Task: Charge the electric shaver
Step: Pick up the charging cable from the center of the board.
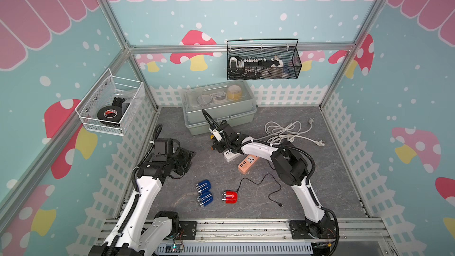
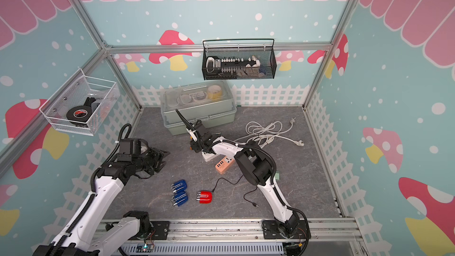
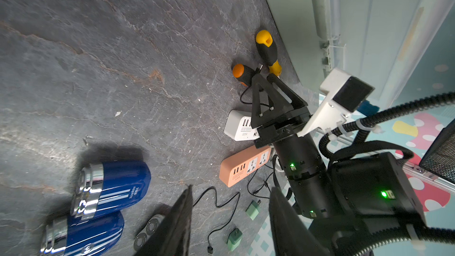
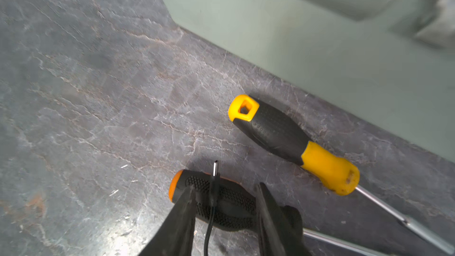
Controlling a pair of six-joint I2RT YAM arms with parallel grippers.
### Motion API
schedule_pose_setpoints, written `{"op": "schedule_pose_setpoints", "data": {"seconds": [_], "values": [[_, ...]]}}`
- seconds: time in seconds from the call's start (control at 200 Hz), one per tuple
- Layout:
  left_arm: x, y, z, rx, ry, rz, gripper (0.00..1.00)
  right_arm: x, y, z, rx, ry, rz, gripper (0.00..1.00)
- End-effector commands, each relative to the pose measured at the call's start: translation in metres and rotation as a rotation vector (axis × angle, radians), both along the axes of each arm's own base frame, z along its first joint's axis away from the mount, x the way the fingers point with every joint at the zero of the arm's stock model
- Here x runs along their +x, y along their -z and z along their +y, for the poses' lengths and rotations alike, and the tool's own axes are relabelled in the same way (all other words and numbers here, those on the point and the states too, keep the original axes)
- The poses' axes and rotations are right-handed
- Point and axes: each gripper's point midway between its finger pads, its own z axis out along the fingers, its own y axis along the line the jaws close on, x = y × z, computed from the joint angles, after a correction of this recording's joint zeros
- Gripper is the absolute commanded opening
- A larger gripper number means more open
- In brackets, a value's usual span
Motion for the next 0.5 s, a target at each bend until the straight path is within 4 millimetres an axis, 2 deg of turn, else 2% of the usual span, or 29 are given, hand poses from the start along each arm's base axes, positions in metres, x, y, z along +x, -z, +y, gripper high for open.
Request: {"op": "schedule_pose_setpoints", "data": {"seconds": [0.0, 0.285, 0.495], "values": [[0.0005, -0.0029, 0.0007, 0.002, 0.007, -0.004, 0.49, 0.0010, 0.0013, 0.0071, -0.008, -0.006, -0.008, 0.38], [0.0005, -0.0020, 0.0001, 0.004, 0.016, -0.002, 0.48, 0.0003, 0.0074, 0.0098, -0.004, -0.008, 0.010, 0.24], [0.0003, -0.0032, -0.0009, 0.005, 0.026, -0.008, 0.48, 0.0007, 0.0100, 0.0102, -0.011, -0.003, 0.024, 0.21]]}}
